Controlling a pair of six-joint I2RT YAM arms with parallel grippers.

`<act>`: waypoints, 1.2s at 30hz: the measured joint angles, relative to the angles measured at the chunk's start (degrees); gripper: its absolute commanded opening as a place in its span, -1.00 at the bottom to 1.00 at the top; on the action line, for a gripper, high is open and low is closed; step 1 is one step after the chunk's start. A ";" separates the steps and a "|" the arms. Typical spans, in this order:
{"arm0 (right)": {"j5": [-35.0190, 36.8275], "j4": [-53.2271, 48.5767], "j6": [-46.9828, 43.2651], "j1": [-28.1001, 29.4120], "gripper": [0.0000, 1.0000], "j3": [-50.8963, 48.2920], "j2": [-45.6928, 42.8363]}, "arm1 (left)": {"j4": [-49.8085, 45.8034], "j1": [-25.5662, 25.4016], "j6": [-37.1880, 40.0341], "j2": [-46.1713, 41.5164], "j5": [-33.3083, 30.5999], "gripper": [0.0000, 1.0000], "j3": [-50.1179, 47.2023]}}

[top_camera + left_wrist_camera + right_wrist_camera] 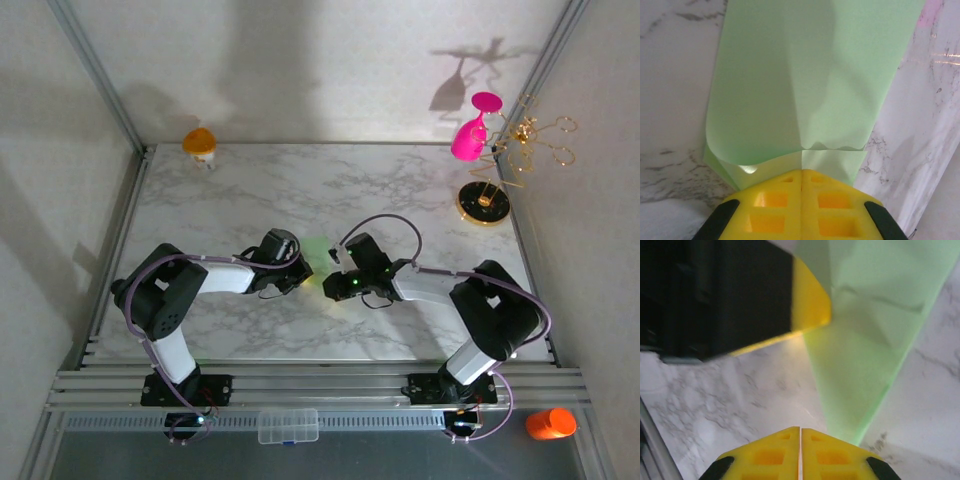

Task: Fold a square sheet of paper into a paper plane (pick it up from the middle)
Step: Third fold the triangle at the center of the table.

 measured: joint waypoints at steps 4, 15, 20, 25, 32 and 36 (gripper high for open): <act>0.42 0.46 0.35 0.00 -0.81 2.14 1.55 | 0.04 0.00 -0.02 0.00 0.00 -0.91 0.00; 1.29 -1.09 0.39 0.00 -0.81 2.97 7.50 | 0.24 0.00 0.09 -0.02 0.00 -0.85 0.02; 1.31 -1.42 0.42 0.00 -0.81 3.69 8.07 | 0.15 -0.07 1.53 -0.26 -0.04 -0.76 0.11; 1.33 -1.64 0.44 0.00 -0.81 4.11 8.39 | -0.79 -0.70 3.58 -2.99 -0.79 -0.73 0.11; 1.49 -2.10 0.44 0.02 -0.81 4.33 8.39 | -0.83 -3.21 5.81 -4.52 -1.60 -0.85 0.13; 1.51 -2.29 0.46 0.02 -0.82 4.42 8.39 | -0.70 -3.56 5.86 -3.91 -1.64 -0.87 0.28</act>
